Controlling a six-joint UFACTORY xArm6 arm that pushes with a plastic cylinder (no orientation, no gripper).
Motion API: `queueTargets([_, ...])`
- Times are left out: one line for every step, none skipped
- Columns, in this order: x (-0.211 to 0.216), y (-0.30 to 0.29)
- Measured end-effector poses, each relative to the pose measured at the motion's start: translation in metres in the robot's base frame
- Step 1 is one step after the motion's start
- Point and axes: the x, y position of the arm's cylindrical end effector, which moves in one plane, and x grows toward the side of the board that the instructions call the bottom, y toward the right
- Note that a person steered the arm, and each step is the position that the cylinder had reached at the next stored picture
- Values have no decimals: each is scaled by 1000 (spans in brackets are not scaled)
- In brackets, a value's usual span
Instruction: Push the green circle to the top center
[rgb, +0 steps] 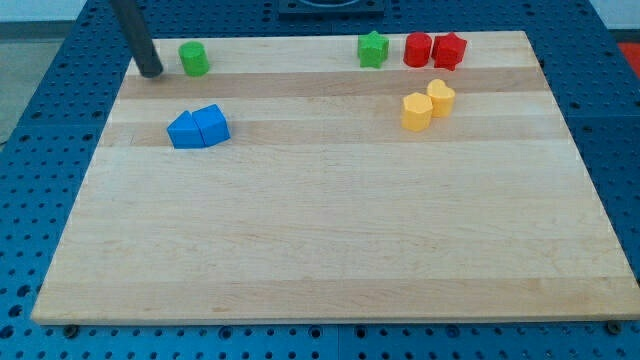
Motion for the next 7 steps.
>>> queueTargets([-3, 41])
queueTargets([-19, 14])
queueTargets([-34, 27])
queueTargets([-26, 94])
queueTargets([-18, 139])
queueTargets([-8, 121])
queueTargets([-8, 155])
